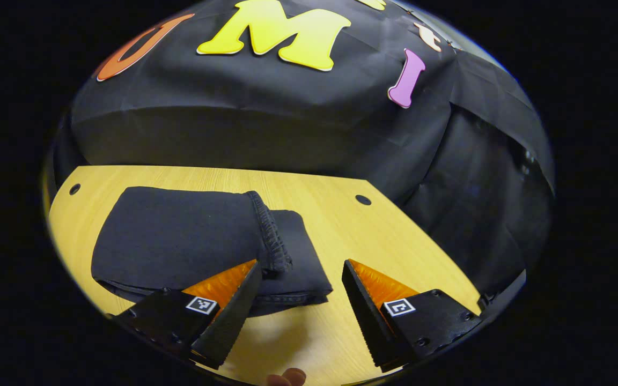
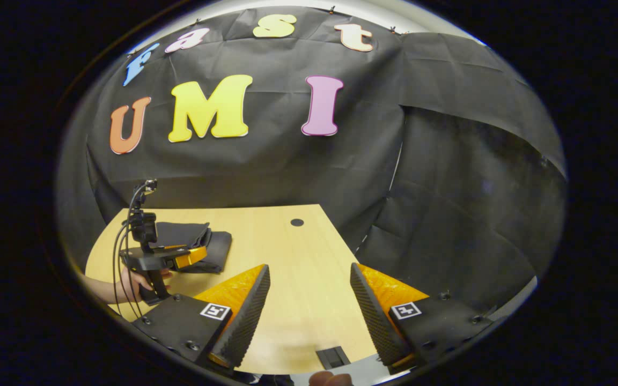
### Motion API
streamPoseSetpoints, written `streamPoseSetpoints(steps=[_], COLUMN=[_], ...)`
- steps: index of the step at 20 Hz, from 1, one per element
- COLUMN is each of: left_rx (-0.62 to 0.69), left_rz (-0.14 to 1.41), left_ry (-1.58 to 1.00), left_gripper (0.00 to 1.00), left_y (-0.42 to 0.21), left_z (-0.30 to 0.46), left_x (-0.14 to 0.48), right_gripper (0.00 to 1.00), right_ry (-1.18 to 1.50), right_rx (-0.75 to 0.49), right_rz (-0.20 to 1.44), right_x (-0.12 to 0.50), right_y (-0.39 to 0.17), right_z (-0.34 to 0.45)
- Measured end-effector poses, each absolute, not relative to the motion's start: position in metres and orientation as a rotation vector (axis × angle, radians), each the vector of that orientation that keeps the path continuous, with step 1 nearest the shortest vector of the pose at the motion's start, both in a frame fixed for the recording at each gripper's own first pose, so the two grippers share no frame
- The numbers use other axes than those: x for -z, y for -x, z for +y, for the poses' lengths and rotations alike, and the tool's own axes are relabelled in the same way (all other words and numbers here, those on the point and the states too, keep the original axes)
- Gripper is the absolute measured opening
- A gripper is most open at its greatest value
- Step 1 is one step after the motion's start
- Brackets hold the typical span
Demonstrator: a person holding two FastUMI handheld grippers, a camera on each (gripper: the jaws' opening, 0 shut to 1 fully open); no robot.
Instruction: Grasp the waist and the cuffs of the jeans and fold them to make the two legs overlap; first hold the waist and fold one-third of the jeans toward the cuffs, then hold the cuffs and fold the remaining one-third in the same direction to finish folding.
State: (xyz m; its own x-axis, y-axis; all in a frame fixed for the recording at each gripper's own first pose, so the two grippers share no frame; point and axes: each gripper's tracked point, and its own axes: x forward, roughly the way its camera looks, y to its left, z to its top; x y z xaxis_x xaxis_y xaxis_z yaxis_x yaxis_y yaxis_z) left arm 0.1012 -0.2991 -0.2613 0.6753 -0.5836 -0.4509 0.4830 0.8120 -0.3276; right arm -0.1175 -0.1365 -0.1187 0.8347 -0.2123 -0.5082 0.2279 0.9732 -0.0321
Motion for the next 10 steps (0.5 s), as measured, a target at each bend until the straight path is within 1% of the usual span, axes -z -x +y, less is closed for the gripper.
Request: streamPoseSetpoints(steps=[2, 5, 8, 9, 10], left_rx=[0.576, 0.532, 0.476, 0.448, 0.423], left_rz=[0.544, 0.459, 0.327, 0.281, 0.236], left_ry=[0.203, 0.213, 0.195, 0.184, 0.180], left_gripper=[0.97, 0.97, 0.97, 0.96, 0.96], left_y=[-0.097, -0.095, -0.094, -0.095, -0.096], left_z=[-0.286, -0.260, -0.223, -0.207, -0.193], left_x=[0.241, 0.191, 0.123, 0.099, 0.077], right_gripper=[0.91, 0.91, 0.91, 0.93, 0.91], right_ry=[-0.037, -0.060, -0.078, -0.084, -0.087], right_rx=[0.207, 0.152, 0.071, 0.040, 0.010], right_rz=[0.508, 0.459, 0.407, 0.383, 0.355], right_x=[0.113, 0.102, 0.090, 0.081, 0.073], right_y=[0.108, 0.084, 0.055, 0.045, 0.034], right_z=[-0.129, -0.108, -0.075, -0.062, -0.050])
